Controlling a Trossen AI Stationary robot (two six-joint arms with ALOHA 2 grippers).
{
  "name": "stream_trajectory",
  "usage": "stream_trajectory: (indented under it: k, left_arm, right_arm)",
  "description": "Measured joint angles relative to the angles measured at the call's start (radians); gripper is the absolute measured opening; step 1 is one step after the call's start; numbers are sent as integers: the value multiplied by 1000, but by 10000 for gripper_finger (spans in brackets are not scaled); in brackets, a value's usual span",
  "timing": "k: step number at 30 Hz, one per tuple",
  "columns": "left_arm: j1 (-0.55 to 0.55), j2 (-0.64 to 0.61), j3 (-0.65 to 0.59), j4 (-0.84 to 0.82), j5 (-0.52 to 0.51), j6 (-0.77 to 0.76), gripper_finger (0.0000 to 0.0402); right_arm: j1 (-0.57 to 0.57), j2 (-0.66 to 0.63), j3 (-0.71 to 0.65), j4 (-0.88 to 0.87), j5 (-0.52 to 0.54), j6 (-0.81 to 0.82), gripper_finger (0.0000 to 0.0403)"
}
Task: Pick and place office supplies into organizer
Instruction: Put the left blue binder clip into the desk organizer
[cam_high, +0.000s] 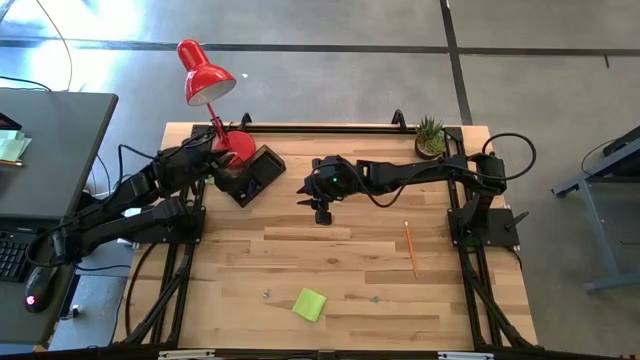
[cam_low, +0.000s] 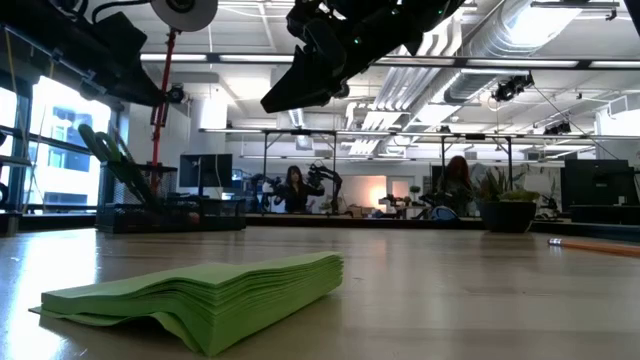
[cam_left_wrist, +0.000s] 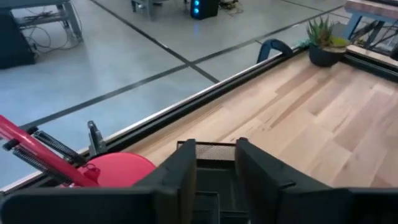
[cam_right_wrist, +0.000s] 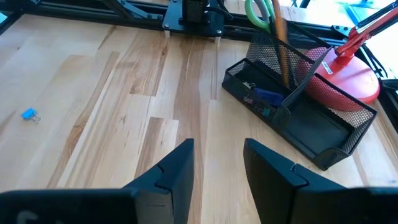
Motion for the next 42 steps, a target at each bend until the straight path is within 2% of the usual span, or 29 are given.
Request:
stream_trajectory:
  k: [6, 11, 14, 20, 23, 26, 30, 32, 38, 42]
  left_arm:
    - [0, -1, 0, 26, 23, -6, 132]
    - [0, -2, 14, 76, 133, -6, 132]
    - [0, -2, 40, 104, 257, -5, 123]
    - [-1, 0, 48, 177, 609, 51, 100]
    - [-1, 2, 48, 179, 707, 79, 88]
    - [-7, 1, 48, 214, 724, 83, 77]
    - [-22, 1, 48, 228, 645, 80, 63]
    - [-21, 1, 48, 224, 618, 80, 57]
    - [-20, 2, 48, 199, 616, 80, 46]
    - [-20, 2, 48, 197, 616, 80, 44]
  right_arm:
    - [0, 0, 0, 0, 0, -15, 133]
    - [0, 0, 0, 0, 0, -18, 133]
    - [0, 0, 0, -2, -16, -18, 133]
    - [6, 4, 0, 8, -81, 21, 133]
    - [25, 34, 1, 89, -176, 52, 133]
    - [72, 92, 1, 232, -272, 17, 133]
    - [155, 190, 56, 343, -252, -96, 133]
    - [190, 237, 127, 294, -249, -158, 133]
    - [260, 398, 388, -3, -253, -258, 133]
    - [271, 506, 557, -115, -349, -266, 133]
